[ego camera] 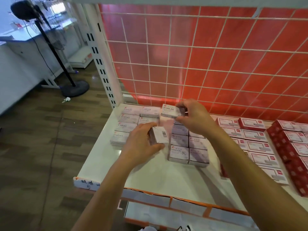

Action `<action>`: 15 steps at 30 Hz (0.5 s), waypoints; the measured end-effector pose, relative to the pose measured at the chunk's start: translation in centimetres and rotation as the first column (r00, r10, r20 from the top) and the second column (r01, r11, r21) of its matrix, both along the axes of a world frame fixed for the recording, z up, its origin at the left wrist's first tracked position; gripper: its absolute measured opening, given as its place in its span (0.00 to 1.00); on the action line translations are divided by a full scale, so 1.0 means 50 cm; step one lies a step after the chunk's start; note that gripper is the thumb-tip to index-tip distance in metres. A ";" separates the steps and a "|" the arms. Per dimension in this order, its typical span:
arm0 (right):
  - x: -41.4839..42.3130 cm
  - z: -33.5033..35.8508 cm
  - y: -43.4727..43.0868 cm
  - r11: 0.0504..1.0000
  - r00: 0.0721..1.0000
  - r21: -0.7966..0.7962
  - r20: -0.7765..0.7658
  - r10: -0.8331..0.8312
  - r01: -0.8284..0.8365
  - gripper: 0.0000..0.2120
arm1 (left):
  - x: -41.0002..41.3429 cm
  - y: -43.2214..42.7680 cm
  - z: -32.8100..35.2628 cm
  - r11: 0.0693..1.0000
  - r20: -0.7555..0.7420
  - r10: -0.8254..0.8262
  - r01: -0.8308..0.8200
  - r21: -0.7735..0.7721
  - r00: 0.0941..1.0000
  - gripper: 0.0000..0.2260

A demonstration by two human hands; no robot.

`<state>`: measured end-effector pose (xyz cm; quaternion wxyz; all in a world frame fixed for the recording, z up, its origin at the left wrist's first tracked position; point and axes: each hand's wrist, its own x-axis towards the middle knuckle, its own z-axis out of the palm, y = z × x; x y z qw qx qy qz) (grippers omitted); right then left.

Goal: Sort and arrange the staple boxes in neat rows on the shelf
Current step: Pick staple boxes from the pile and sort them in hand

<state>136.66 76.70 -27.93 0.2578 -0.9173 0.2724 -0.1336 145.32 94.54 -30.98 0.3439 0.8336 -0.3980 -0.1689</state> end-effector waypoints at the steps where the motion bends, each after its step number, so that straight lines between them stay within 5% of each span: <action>1: 0.007 -0.002 0.007 1.000 1.000 -0.014 -0.003 0.010 -0.010 0.12 | 0.002 0.005 0.001 1.000 -0.005 0.002 -0.002 -0.005 1.000 0.31; 15: 0.147 -0.003 0.089 0.999 0.995 -0.033 -0.093 0.029 -0.032 0.10 | 0.068 0.079 -0.004 0.999 -0.055 0.033 -0.035 -0.041 0.998 0.31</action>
